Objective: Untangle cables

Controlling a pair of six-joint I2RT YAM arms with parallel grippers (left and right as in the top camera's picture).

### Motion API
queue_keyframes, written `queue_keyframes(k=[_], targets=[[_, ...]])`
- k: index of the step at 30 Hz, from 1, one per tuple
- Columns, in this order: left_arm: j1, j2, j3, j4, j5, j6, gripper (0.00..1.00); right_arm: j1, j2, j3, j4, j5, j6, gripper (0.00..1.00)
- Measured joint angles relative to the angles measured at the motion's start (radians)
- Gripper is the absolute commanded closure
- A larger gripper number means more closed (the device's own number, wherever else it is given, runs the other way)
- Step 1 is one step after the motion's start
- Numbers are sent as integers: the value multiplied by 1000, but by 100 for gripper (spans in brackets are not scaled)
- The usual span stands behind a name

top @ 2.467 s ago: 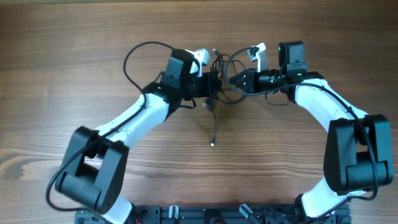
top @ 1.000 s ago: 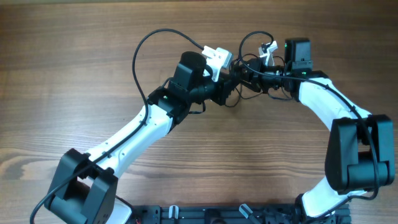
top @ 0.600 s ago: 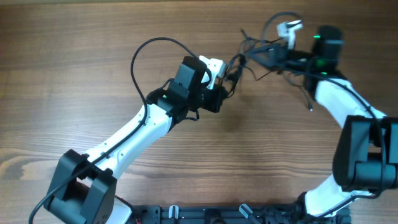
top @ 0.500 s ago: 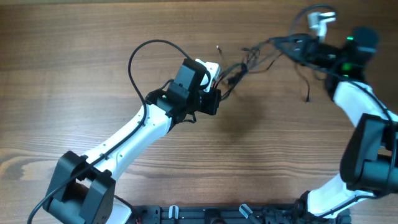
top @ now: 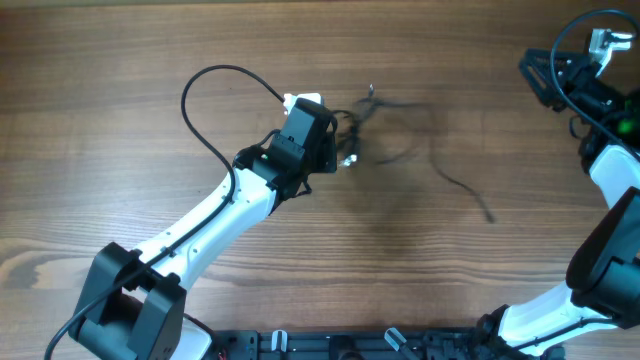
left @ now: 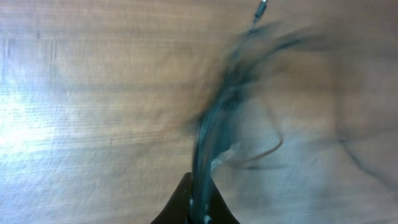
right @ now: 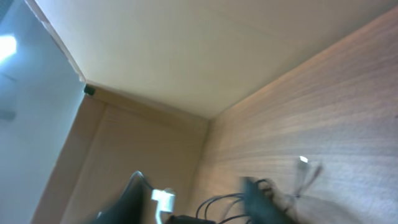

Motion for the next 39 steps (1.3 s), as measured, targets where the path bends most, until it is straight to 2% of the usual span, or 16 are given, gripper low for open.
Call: queue_keyframes(k=[5, 7, 11, 14, 17, 18, 19, 24, 28, 31, 32, 34, 37, 39], targets=[[0, 0, -4, 151, 29, -34, 96, 99, 0, 5, -196, 33, -171, 0], [0, 0, -4, 177, 63, -29, 96, 187, 0, 12, -352, 48, -261, 0], [0, 0, -4, 255, 192, 77, 96, 324, 0, 17, -574, 101, -396, 0], [6, 0, -5, 289, 240, 119, 96, 412, 0, 21, -768, 123, -443, 0], [24, 0, -5, 306, 250, 133, 96, 491, 0, 26, -1021, 221, -401, 0], [26, 0, -4, 296, 242, 135, 96, 507, -2, 22, -1139, 286, -333, 0], [28, 0, -4, 283, 227, 136, 96, 509, 0, 19, -1183, 321, -299, 0], [28, 0, -4, 232, 114, 136, 96, 506, 0, 18, -1249, 426, -192, 0], [28, 0, -4, 233, 104, 111, 96, 567, 0, 17, -1257, 547, -90, 1], [16, 0, -4, 218, 104, 93, 96, 634, 0, -14, -1097, 603, 62, 37], [5, 0, -4, 209, 103, 85, 96, 655, 0, -25, -1024, 618, 131, 60], [-31, 0, -4, 202, 103, 71, 96, 676, 0, -32, -932, 643, 206, 96], [-85, 0, -4, 187, 104, 59, 96, 676, 0, -37, -774, 657, 276, 96], [-107, 0, -4, 130, 103, 53, 96, 658, 0, -42, -600, 647, 254, 96]])
